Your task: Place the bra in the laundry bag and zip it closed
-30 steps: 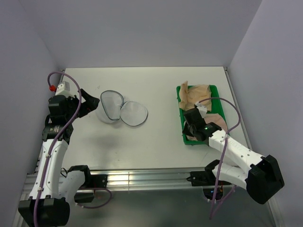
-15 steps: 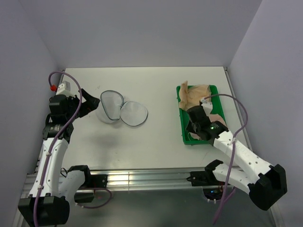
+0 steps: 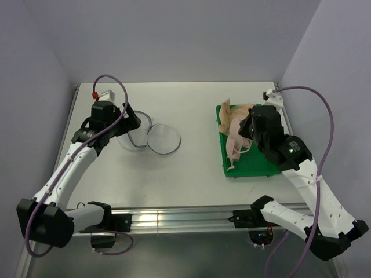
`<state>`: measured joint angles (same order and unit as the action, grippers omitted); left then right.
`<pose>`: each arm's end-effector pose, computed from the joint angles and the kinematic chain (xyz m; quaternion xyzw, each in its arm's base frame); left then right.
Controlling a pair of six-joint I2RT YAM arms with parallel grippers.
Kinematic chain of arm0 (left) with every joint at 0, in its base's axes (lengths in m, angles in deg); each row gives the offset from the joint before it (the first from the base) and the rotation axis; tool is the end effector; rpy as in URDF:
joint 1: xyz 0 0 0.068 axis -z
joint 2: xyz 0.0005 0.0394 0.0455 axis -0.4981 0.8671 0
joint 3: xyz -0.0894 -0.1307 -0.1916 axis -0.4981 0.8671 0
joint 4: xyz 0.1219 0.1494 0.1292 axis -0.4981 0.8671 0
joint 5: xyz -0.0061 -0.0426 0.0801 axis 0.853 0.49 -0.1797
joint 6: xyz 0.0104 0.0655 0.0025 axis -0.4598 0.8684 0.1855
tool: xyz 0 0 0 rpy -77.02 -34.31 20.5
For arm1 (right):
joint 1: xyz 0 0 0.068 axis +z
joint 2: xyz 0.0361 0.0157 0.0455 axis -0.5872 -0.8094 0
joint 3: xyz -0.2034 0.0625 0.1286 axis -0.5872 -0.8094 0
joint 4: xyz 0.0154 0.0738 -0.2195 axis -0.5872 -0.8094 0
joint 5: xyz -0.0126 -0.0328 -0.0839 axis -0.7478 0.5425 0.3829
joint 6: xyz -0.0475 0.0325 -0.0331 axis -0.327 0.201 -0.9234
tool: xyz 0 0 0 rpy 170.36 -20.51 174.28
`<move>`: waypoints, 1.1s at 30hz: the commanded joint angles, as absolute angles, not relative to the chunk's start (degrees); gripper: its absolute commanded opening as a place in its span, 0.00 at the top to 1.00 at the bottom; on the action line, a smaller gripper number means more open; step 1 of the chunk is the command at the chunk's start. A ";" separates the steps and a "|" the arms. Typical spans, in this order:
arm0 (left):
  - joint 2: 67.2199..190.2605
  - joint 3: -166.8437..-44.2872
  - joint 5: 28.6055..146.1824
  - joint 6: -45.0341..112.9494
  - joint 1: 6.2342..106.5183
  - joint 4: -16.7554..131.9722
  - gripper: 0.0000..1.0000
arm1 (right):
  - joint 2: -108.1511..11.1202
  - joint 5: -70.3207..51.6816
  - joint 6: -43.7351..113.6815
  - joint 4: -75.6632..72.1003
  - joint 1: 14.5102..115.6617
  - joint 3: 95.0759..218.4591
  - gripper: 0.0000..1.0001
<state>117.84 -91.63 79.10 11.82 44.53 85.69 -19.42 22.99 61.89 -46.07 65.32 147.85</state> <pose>0.2350 -0.0614 0.2979 -0.1451 0.8636 -0.1977 0.4406 0.1585 0.0638 0.3528 0.1388 0.8420 0.0972 0.5122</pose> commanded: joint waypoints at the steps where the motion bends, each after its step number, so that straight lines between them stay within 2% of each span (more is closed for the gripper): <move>1: 120.48 -94.39 71.22 9.68 44.64 89.41 0.01 | -22.53 21.27 56.13 -47.33 65.05 158.45 1.00; 5: 119.70 -93.95 70.00 8.45 44.64 89.16 0.01 | -29.29 14.94 52.25 -50.66 65.75 170.31 1.00; 9: 118.99 -94.56 69.03 8.71 44.64 90.12 0.01 | -32.03 13.79 52.06 -50.49 71.26 172.63 1.00; 15: 117.85 -94.74 67.88 9.33 44.64 91.26 0.01 | -37.12 14.93 57.06 -43.92 84.46 164.39 1.00; 19: 117.32 -94.57 67.79 9.85 44.56 91.79 0.01 | -43.53 11.61 60.85 -36.35 93.76 158.13 1.00; 23: 116.18 -94.57 67.36 10.56 44.38 92.67 0.01 | -55.02 10.45 62.08 -32.57 100.01 157.94 1.00; 30: 115.04 -93.61 68.93 12.31 42.80 93.29 0.01 | -63.32 9.30 64.37 -29.58 104.16 158.30 1.00; 31: 114.77 -93.25 69.81 12.31 42.80 93.20 0.01 | -63.58 9.39 64.20 -29.66 104.42 158.56 0.99; 33: 113.89 -92.29 71.13 12.31 42.80 93.28 0.01 | -64.03 9.31 63.58 -30.28 104.95 159.62 0.75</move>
